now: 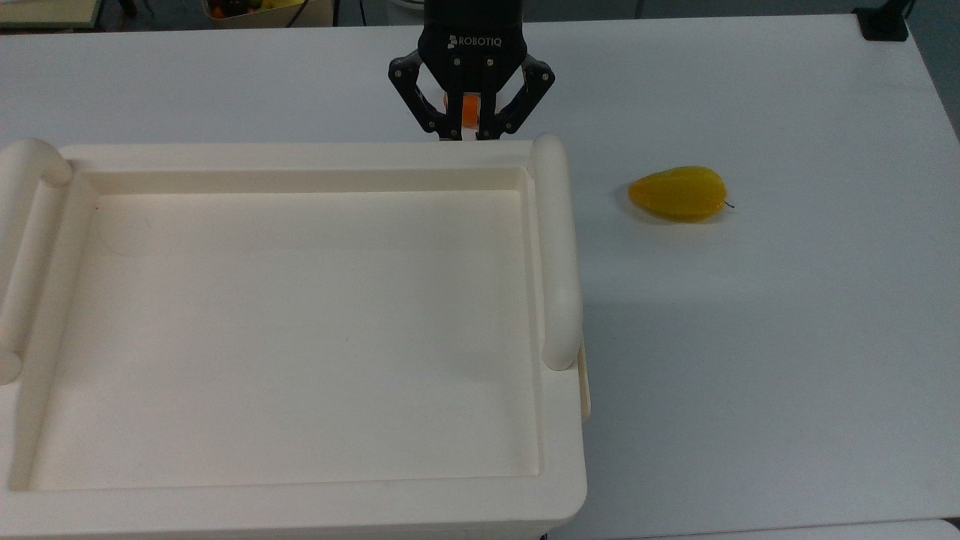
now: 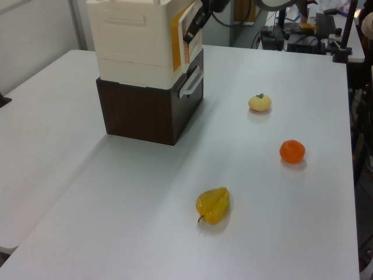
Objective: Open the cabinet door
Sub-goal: 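Close the gripper on the orange handle strip of the door, then pull the handle outward, swinging the door open on its hinge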
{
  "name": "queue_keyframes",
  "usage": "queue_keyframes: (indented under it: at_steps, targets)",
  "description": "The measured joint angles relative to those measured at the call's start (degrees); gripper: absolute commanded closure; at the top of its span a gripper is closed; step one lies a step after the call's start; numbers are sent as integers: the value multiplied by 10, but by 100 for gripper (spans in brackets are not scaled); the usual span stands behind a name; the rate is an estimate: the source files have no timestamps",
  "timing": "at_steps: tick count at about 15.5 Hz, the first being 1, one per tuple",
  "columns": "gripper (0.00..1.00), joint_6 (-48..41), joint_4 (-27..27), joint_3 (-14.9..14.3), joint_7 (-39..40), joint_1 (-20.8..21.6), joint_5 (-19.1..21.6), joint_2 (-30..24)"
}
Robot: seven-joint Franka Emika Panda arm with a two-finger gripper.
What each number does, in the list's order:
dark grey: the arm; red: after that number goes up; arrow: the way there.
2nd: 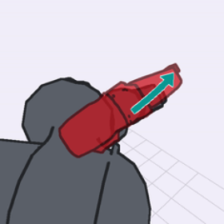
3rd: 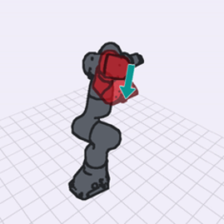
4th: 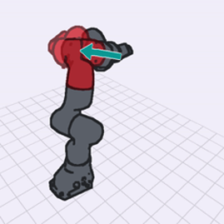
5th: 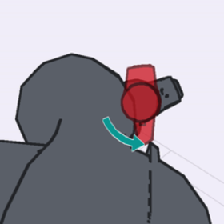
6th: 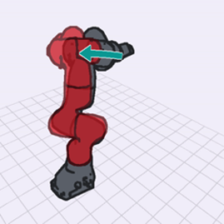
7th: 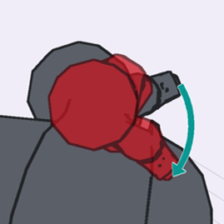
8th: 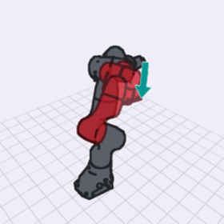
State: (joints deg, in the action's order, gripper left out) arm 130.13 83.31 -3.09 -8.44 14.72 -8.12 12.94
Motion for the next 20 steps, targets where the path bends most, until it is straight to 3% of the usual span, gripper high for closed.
queue_keyframes:
  at_steps: [2,4,11,17,20]
  targets:
    - [35,-32,0,-1,0,-1,0,-7]
    - [23,-73,0,-2,0,-3,0,-17]
    - [16,-152,0,-3,0,-4,0,-54]
    - [10,-143,-33,-4,0,-3,9,-65]
    - [9,-82,-39,-3,0,-1,10,-62]
